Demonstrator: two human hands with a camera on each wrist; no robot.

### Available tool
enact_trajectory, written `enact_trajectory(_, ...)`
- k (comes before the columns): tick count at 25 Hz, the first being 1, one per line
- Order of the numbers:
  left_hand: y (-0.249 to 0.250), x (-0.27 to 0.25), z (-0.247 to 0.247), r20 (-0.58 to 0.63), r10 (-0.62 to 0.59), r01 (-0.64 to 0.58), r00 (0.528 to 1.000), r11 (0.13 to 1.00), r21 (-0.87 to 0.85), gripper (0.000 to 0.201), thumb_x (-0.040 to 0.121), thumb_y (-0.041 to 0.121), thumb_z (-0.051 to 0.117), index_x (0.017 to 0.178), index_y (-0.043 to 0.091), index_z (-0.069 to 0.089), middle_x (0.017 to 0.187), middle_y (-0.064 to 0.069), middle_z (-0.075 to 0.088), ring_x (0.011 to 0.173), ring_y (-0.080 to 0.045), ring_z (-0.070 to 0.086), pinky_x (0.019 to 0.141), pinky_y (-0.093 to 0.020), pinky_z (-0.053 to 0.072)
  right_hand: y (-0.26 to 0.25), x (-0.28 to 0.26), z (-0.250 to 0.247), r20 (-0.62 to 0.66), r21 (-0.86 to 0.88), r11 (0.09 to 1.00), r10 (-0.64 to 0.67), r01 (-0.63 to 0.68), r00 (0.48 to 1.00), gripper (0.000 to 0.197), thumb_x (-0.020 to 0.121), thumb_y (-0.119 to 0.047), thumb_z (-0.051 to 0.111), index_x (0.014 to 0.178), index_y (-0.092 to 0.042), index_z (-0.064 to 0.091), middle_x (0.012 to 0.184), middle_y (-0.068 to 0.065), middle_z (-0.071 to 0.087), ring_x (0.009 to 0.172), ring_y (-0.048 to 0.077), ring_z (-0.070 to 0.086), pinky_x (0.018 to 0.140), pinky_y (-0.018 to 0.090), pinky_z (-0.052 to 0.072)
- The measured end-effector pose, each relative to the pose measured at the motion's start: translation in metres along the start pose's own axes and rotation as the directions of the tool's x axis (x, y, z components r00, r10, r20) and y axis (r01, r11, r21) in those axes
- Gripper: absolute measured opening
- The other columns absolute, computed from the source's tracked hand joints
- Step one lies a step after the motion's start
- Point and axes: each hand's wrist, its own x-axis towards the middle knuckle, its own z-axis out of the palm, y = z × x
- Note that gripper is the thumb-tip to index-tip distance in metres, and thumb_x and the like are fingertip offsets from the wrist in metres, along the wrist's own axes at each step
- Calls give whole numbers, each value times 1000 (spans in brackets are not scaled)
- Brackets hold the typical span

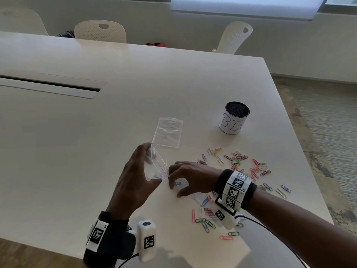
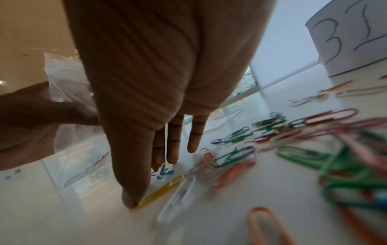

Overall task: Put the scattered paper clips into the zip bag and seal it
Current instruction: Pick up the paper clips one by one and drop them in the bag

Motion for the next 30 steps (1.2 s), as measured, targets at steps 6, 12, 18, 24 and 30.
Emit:
enact_trajectory(6, 2, 5, 12, 26, 15, -14, 1000, 1000, -22, 75, 75, 11, 86, 136, 29, 47, 114, 12, 59, 106, -6, 58, 87, -14, 42, 31, -32, -15, -102, -73, 994, 78, -85, 992, 15, 93, -26, 74, 107, -20, 72, 118, -4, 67, 105, 13, 61, 92, 39, 58)
enact_trajectory(12, 8, 10, 20, 72, 32, -30, 997, 999, -27, 75, 75, 14, 86, 137, 29, 47, 114, 11, 58, 105, -7, 59, 88, -17, 45, 42, -51, -27, -111, -222, 917, 314, -332, 943, 86, 77, -74, 70, 150, -40, 42, 153, -3, 43, 132, 17, 46, 103, 37, 49)
enact_trajectory(18, 15, 14, 27, 96, 49, -48, 994, 999, -14, 77, 74, 14, 86, 138, 29, 46, 114, 13, 57, 105, -7, 59, 90, -21, 47, 36, -50, -14, -125, -149, 930, 319, -336, 940, 50, 91, -50, 71, 137, -35, 57, 143, -2, 50, 121, 16, 53, 86, 25, 42)
enact_trajectory(24, 15, 16, 32, 106, 59, -59, 993, 998, -6, 76, 75, 18, 87, 138, 29, 46, 114, 12, 57, 104, -7, 59, 88, -17, 46, 33, -49, -5, -225, -108, 943, 284, -313, 932, 18, 100, -19, 66, 117, -18, 71, 123, 2, 64, 95, 14, 67, 71, 9, 42)
enact_trajectory(30, 18, 17, 40, 130, 50, -49, 990, 999, -11, 76, 75, 18, 85, 139, 30, 45, 115, 14, 57, 105, 2, 56, 86, -8, 39, 38, -56, -11, -330, 38, 941, 330, -337, 884, 7, 93, -8, 74, 96, -12, 78, 101, 4, 73, 82, 14, 69, 72, 22, 57)
